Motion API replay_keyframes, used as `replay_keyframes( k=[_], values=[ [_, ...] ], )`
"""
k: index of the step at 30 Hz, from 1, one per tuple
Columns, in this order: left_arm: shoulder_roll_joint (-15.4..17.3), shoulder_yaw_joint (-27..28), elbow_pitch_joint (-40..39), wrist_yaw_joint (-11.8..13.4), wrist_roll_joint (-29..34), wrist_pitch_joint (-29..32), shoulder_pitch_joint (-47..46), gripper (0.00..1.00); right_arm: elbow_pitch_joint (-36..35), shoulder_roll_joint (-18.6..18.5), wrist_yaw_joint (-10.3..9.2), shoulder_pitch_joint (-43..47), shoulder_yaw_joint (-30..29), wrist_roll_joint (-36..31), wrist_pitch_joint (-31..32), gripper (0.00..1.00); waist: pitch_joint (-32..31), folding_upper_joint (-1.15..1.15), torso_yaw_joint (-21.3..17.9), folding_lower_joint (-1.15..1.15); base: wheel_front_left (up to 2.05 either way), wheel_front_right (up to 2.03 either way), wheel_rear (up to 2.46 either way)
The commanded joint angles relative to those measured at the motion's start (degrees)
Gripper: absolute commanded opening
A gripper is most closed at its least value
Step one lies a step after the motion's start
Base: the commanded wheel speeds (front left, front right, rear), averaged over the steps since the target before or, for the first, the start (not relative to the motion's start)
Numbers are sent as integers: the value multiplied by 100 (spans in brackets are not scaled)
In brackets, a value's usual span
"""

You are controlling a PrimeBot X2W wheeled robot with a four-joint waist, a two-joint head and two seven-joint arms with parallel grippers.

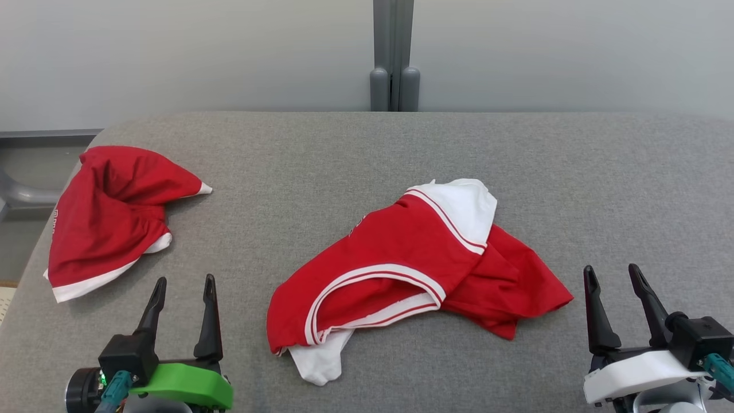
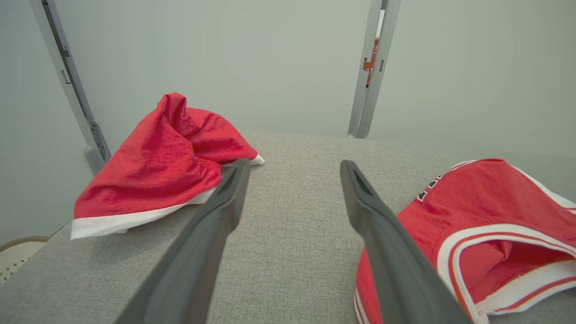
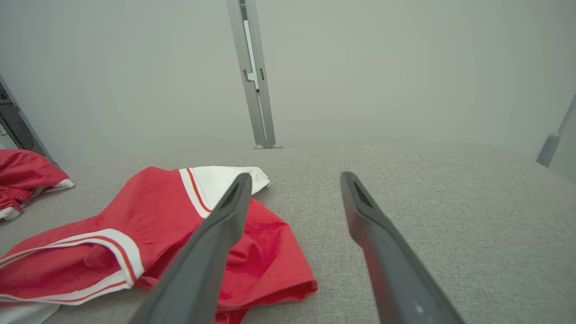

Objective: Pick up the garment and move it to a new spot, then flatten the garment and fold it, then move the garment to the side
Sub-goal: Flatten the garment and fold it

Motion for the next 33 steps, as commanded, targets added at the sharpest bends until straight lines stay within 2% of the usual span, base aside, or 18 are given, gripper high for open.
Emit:
replay_keyframes(
  k=[1,7,11,24,33],
  values=[
    [22,27,0,-13,94,-2,93,100,-13,6,-10,55,-14,-52,-19,100,-19,0,-21,0,0,0,0],
    [18,-140,49,-64,117,-2,43,100,16,48,-10,-11,44,-55,-19,100,-21,0,-73,0,0,0,0],
    [14,-503,125,-101,154,-2,-105,100,44,42,-10,-101,118,-44,-19,100,38,0,-151,0,0,0,0],
    [13,-2641,779,-155,-191,-2,-763,100,87,-8,-10,-430,349,33,-19,100,515,0,-794,0,0,0,0],
    [17,-3500,1679,-157,-569,-2,-1464,100,31,24,-10,-703,403,82,-19,100,1042,0,-1286,0,0,0,0]
  ],
)
